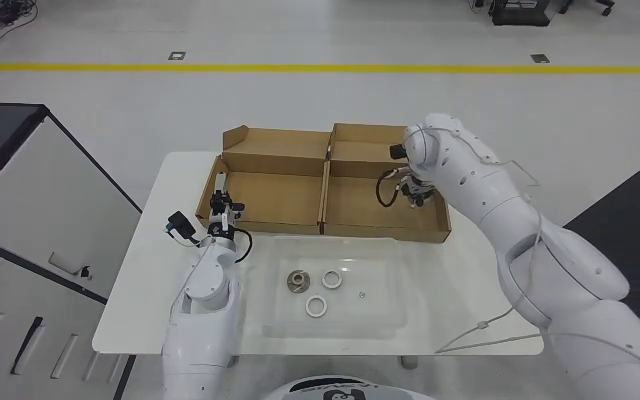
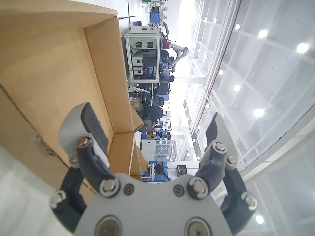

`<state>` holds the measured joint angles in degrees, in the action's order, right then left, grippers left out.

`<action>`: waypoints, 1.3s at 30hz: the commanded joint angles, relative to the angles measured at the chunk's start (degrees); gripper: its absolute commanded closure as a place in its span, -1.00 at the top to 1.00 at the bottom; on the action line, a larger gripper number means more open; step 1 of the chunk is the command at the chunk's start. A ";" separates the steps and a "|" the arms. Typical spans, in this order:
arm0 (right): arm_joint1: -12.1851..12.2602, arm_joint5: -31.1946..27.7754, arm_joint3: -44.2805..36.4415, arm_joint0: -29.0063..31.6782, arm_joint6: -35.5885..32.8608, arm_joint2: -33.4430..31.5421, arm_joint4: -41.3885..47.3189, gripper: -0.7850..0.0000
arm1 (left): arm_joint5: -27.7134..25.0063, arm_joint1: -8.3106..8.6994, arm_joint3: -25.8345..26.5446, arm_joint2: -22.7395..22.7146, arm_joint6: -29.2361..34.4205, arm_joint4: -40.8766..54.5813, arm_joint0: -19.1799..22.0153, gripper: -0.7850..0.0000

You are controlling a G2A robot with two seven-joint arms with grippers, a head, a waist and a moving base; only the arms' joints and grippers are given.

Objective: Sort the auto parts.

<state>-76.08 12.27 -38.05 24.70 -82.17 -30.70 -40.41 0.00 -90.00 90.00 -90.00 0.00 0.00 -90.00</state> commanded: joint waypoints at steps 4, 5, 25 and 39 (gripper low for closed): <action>-0.69 0.11 1.44 0.27 1.36 0.23 -0.59 -1.00 | 0.00 0.00 0.00 0.00 0.00 0.00 0.00 1.00; -0.82 0.00 1.59 0.30 1.75 0.12 -0.41 -1.00 | 0.00 0.00 0.00 0.00 0.00 0.00 0.00 1.00; -2.52 -1.40 5.03 0.78 2.27 -0.39 -1.36 -0.65 | 0.00 0.00 0.00 0.00 0.00 0.00 0.00 1.00; -1.81 -2.09 2.50 0.14 0.37 -2.64 -2.41 1.00 | 0.00 0.00 0.00 0.00 0.00 0.00 0.00 1.00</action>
<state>-78.07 10.44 -34.98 24.96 -81.44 -33.00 -42.81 0.00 -90.00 90.00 -90.00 0.00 0.00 -90.00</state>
